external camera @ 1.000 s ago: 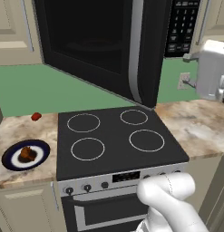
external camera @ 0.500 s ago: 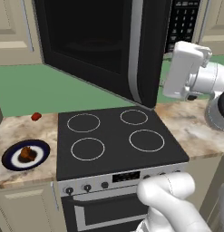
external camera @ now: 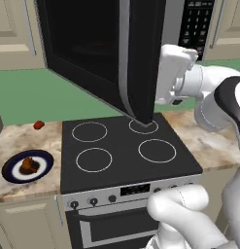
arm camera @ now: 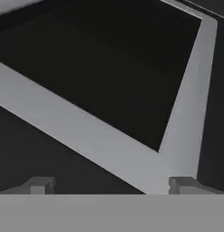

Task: Pick the chicken drumstick from the counter and place it in the microwave. Then turn on the microwave.

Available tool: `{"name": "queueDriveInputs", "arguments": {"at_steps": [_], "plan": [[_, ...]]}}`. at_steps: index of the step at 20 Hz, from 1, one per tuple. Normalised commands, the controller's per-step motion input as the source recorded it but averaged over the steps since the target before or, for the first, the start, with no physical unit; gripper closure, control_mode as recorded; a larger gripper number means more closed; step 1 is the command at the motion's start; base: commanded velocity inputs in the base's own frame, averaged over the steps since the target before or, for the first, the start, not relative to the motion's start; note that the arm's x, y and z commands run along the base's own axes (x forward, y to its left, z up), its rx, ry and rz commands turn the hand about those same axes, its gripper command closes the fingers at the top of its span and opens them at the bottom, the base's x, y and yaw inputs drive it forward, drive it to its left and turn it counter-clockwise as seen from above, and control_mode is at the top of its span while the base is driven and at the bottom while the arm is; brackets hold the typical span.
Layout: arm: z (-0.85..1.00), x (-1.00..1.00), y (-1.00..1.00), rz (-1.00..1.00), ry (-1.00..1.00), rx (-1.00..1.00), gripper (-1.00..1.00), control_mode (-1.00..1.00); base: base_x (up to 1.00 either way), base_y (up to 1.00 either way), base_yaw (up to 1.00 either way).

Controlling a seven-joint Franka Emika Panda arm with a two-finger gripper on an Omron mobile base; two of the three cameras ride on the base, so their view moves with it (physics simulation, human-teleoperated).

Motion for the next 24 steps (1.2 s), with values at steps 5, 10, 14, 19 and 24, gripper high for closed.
{"name": "queueDriveInputs", "arguments": {"at_steps": [5, 10, 14, 19, 24], "plan": [[0.00, -0.04, 0.90, 0.23, 0.00, 0.00, -1.00, -1.00, 0.00, 0.00, 0.00], [0.00, -0.10, 0.85, 0.20, 0.00, 0.00, -1.00, -1.00, 0.00, 0.00, 0.00], [0.00, -0.11, 0.72, 0.17, -0.01, 0.00, -1.00, -1.00, 0.00, 0.00, 0.00], [0.10, 0.00, -0.08, 0.02, -0.19, -0.07, -1.00, -1.00, 0.00, 0.00, 0.00], [0.03, 0.00, -0.92, -0.15, -0.33, -0.27, -1.00, -1.00, 0.00, 0.00, 0.00]]}}
